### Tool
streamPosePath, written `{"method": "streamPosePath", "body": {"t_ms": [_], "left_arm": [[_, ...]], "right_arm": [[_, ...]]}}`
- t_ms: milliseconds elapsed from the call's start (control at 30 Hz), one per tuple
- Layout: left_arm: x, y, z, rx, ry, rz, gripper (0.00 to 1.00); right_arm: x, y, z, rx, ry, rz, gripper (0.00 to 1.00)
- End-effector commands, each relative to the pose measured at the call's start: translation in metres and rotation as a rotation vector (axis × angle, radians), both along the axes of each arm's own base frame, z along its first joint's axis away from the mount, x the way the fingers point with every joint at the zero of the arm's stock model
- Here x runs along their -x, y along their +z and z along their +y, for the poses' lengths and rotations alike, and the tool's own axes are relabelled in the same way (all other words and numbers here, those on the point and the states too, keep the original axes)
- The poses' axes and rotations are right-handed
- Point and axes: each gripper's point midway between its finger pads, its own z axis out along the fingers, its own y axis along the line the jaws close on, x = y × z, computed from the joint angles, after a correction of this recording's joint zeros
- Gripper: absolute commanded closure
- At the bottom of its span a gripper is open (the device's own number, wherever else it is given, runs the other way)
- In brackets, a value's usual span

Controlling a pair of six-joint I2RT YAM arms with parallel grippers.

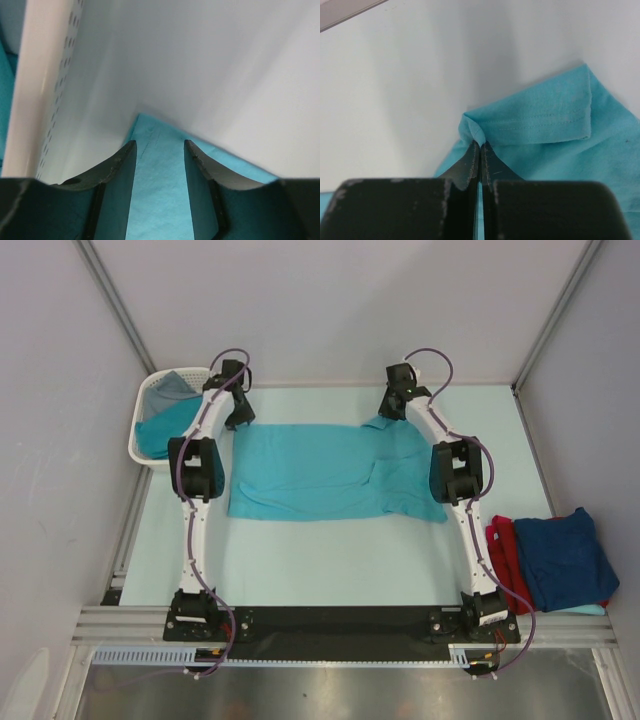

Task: Fold and stack the t-shirts
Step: Grap the side of the flattened tshirt furthest away from the robot with both arms

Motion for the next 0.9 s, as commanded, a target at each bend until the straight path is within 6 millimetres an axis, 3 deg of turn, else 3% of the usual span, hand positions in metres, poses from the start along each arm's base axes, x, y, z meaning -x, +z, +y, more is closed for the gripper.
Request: {"method": "streamPosePath", "body": {"t_ms": [0, 233, 333, 367, 467, 567, 867], "left_arm": [[-0.015, 0.006, 0.001, 0.044, -0.018, -0.048, 0.51], [-0.01, 0.001, 0.003, 0.06, -0.005, -0.026, 0.57], [-0.008, 0.0, 0.004, 0.059, 0.0, -0.021, 0.67], [-0.008, 0.0, 0.005, 0.056, 0.003, -0.021, 0.76], [-0.004, 0.003, 0.006, 0.05, 0.014, -0.018, 0.91], [-0.002, 0.007, 0.008, 0.045, 0.02, -0.02, 1.0], [0.008, 0.038, 0.009, 0.021, 0.026, -0.055, 1.0]], "right_arm": [[-0.002, 0.051, 0.01, -0.019, 0.028, -0.079, 1.0], [-0.001, 0.055, 0.015, -0.022, 0.035, -0.084, 1.0], [0.0, 0.055, 0.014, -0.019, 0.035, -0.083, 1.0], [0.0, 0.053, 0.015, -0.018, 0.034, -0.079, 1.0], [0.002, 0.053, 0.014, -0.016, 0.033, -0.076, 1.0], [0.002, 0.056, 0.012, -0.014, 0.028, -0.08, 1.0], [0.005, 0.072, 0.007, -0.006, 0.014, -0.101, 1.0]]}}
